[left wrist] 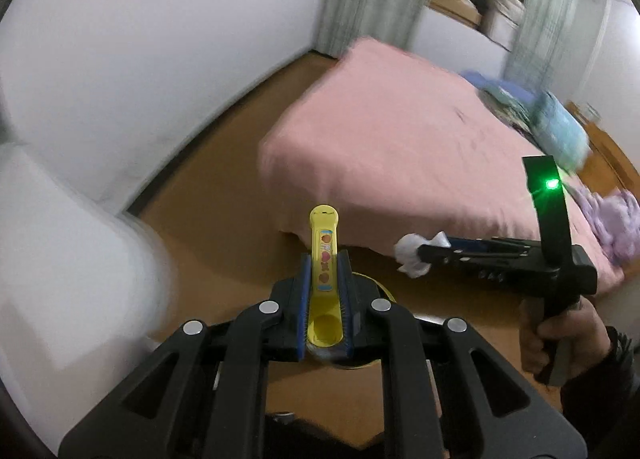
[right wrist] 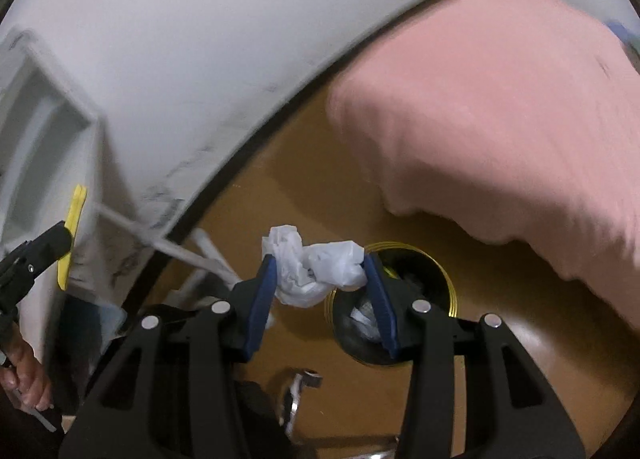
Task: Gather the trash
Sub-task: 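Carry the yellow tube and tissue over the bin and open both grippers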
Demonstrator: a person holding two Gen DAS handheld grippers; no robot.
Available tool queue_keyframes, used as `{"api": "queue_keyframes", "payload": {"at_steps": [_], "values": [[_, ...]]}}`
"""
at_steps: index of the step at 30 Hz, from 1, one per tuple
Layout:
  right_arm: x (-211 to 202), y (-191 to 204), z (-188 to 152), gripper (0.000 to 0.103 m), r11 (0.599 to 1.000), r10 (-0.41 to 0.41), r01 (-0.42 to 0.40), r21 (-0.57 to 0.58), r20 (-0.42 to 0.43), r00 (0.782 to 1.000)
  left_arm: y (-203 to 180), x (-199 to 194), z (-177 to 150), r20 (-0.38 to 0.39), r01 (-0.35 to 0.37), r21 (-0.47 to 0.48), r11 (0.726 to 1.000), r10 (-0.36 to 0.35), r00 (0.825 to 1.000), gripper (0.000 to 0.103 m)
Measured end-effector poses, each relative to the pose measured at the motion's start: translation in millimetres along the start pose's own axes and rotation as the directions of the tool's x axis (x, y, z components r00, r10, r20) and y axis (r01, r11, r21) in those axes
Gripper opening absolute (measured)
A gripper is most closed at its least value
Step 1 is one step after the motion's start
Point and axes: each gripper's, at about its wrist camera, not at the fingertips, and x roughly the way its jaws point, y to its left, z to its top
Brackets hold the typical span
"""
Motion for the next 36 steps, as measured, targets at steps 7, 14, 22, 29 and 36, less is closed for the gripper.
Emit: {"api": "queue_keyframes", "payload": {"at_steps": [7, 14, 22, 29, 36], "values": [[44.7, -65.8, -32.4, 0.046, 0.994, -0.024, 0.036, 0.106, -0.118, 0.993, -30.4, 108.3, -25.3, -0.188, 0.072, 0.015, 0.997, -0.068, 0.98, 0.012], [66.9, -81.6, -43.6, 0.046, 0.99, -0.005, 0.028, 0.138, -0.165, 0.986, -47.1, 159.8, -40.1, -0.287, 0.057, 0.025, 0.998, -0.048, 0.957, 0.012], [69.5, -83.3, -40.6, 0.046, 0.988, 0.005, 0.02, 0.152, -0.164, 0.986, -54.4, 174.6, -30.2, -0.291, 0.039, 0.025, 0.999, -0.03, 0.956, 0.056], [70.7, -80.6, -40.0, 0.046, 0.989, 0.002, 0.023, 0.147, -0.171, 0.985, -56.8, 167.8, -23.9, -0.261, 0.009, 0.06, 0.998, 0.007, 0.965, 0.06], [66.8, -73.4, -35.9, 0.05, 0.99, 0.002, 0.02, 0.137, -0.16, 0.987, -58.2, 152.3, -18.3, -0.228, -0.023, 0.094, 0.995, 0.044, 0.973, 0.065]]}}
